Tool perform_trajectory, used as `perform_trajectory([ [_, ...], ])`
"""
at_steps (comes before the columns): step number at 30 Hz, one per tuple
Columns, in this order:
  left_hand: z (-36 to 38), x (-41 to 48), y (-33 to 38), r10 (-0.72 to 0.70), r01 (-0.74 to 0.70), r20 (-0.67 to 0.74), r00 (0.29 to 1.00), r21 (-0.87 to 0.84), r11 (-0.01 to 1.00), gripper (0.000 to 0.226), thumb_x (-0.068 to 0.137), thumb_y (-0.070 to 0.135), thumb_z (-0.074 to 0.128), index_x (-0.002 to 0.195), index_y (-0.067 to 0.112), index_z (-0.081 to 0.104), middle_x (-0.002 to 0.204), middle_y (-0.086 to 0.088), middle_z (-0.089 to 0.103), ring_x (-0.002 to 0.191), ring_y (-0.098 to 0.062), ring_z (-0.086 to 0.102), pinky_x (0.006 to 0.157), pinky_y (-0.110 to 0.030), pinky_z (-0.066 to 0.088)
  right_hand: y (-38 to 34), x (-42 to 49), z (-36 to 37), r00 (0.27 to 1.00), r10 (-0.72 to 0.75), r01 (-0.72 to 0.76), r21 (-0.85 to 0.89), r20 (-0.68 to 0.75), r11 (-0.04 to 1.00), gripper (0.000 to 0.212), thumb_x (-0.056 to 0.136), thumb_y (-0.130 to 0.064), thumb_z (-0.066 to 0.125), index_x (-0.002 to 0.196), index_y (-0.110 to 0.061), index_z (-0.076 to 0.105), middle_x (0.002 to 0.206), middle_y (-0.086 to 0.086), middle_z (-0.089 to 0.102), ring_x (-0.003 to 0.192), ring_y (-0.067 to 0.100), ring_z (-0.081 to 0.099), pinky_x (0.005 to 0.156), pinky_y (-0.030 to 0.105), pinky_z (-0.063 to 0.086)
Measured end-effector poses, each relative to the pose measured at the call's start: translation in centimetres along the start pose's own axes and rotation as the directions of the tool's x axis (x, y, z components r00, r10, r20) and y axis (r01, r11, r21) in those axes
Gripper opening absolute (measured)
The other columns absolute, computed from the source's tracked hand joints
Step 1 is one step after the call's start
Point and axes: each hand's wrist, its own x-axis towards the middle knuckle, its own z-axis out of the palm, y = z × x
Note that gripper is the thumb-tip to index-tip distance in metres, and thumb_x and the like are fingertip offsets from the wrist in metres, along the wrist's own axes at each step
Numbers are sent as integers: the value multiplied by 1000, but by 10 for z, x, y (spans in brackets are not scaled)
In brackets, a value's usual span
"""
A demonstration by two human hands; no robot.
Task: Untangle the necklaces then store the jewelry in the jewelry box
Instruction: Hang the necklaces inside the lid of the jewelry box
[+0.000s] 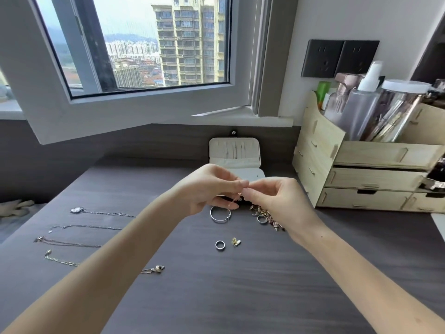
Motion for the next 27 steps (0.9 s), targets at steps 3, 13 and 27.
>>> perform_trajectory([
  [3,-1,1,0,-27,28,40,999,-30,999,21,83,21,67,77,2,65,74,-7,66,69,-12,59,64,-26,57,-2,0,1,999,47,-47,10,8,999,12,78,-26,75,82,-14,75,80,-1,74,87,34,67,75,56,49],
  [13,-3,5,-9,-40,54,146,988,-98,994,25,85,28,58,74,6,62,74,-4,62,69,-12,61,73,-26,55,3,8,-10,985,98,-114,107,144,988,8,79,-12,71,74,-8,69,70,1,66,64,6,53,65,27,39],
  [27,-3,3,-32,41,-20,87,995,-231,973,12,89,3,59,98,10,59,68,-4,62,64,-13,50,65,-24,36,-6,27,-28,957,126,-193,245,263,950,6,61,-4,55,56,-8,56,68,14,61,62,18,57,60,25,50],
])
